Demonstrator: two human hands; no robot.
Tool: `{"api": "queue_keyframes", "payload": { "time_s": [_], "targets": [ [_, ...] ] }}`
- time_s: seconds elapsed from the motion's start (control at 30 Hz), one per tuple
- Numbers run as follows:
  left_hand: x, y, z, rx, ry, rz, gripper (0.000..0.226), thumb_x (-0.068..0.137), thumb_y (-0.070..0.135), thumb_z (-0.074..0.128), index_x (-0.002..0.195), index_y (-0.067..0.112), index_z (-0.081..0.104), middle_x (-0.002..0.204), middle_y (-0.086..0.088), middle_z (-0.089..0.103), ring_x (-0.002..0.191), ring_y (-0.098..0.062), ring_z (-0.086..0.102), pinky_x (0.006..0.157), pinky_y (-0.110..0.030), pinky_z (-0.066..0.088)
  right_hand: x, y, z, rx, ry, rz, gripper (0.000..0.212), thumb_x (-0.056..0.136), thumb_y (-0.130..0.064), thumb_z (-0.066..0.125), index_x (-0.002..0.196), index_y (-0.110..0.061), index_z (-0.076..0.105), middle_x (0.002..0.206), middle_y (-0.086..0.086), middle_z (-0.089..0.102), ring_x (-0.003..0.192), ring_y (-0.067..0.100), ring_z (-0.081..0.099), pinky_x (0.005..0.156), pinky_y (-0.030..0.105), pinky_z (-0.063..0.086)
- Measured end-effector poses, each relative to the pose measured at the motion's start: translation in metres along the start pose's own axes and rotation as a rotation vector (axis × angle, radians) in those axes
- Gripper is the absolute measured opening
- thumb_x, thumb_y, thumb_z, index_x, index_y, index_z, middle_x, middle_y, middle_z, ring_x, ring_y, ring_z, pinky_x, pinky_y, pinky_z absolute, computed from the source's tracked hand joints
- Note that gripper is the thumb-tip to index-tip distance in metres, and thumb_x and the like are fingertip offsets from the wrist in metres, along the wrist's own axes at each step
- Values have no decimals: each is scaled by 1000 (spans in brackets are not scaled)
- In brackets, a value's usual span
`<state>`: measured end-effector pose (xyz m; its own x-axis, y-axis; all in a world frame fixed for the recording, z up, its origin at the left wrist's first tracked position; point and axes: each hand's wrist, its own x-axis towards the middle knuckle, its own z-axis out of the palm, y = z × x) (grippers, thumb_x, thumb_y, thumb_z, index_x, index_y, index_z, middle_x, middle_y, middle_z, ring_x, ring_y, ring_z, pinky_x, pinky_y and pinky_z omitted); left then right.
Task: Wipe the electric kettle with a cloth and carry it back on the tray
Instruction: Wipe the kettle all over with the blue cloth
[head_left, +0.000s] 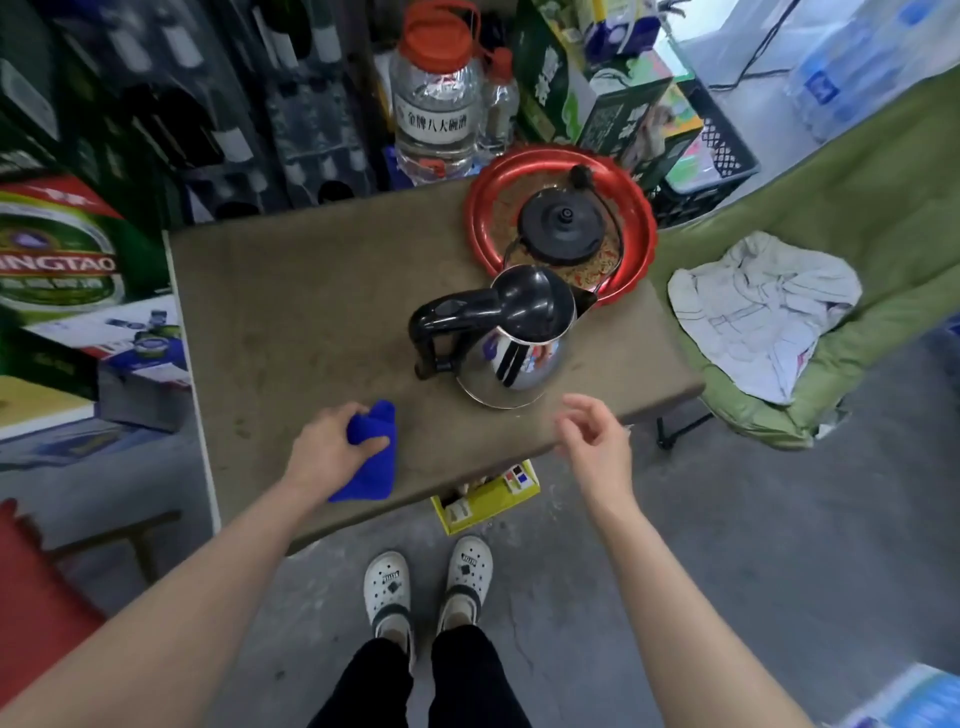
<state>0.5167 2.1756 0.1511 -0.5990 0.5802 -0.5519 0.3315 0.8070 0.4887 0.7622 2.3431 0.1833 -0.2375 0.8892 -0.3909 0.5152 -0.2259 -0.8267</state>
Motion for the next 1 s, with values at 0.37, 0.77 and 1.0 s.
{"api": "queue_keyframes", "payload": {
  "time_s": [0.37, 0.77, 1.0],
  "targets": [
    [-51, 114, -26, -258, 104, 520, 41, 84, 20, 73, 123, 25, 61, 110, 7, 66, 98, -11, 63, 93, -35, 52, -50, -42, -9, 257, -228, 24, 10, 94, -22, 69, 102, -28, 65, 98, 4, 75, 87, 22, 69, 65, 29, 55],
    [18, 129, -40, 164, 154, 547, 50, 94, 32, 60, 141, 30, 45, 121, -4, 44, 103, -31, 56, 87, -37, 47, 18, -63, 65, -666, 307, -780, 48, 89, -6, 65, 135, -19, 63, 156, 6, 48, 147, 34, 38, 116, 48, 34],
    [23, 121, -32, 145, 160, 639, 57, 94, 31, 60, 147, 29, 38, 122, -4, 57, 115, -26, 54, 92, -35, 42, 17, 12, 53, -859, 272, -1128, 61, 88, 3, 54, 145, -19, 55, 152, 2, 51, 140, 28, 43, 106, 46, 51]
  ]
}}
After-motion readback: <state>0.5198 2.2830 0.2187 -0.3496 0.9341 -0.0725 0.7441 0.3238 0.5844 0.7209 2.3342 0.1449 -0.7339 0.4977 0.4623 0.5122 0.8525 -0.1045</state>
